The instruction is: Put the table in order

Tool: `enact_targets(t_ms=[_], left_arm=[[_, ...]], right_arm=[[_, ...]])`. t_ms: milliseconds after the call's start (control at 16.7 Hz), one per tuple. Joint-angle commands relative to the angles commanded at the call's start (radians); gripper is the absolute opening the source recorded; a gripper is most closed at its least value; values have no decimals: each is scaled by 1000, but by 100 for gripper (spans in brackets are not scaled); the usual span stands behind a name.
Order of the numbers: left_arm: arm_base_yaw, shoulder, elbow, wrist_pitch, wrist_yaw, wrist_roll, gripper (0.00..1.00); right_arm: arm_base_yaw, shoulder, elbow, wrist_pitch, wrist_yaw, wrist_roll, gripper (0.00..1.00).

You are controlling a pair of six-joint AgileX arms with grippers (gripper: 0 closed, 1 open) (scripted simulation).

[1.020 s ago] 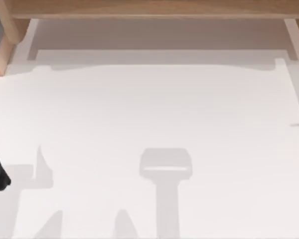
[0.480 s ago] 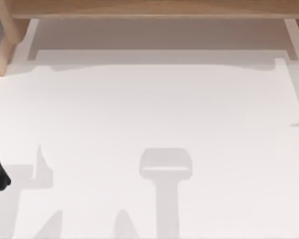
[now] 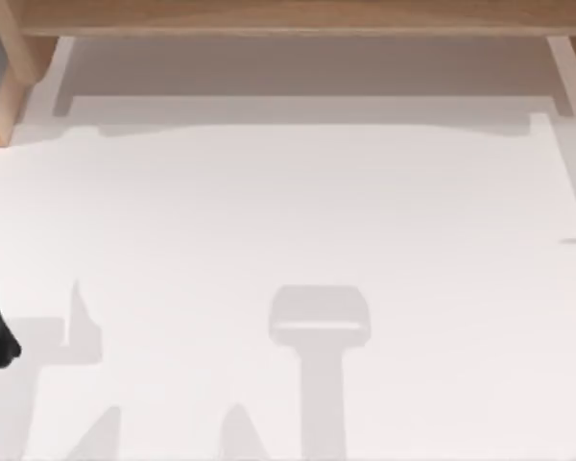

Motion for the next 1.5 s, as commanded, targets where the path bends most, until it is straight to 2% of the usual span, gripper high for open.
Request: enact_targets(t_ms=[1200, 1500], left_arm=[[0, 0, 0, 0, 0, 0, 100], [0, 0, 0, 0, 0, 0, 100]], right_arm=[[-2, 65, -57, 12, 6, -1, 0], [-2, 65, -57, 12, 6, -1, 38]])
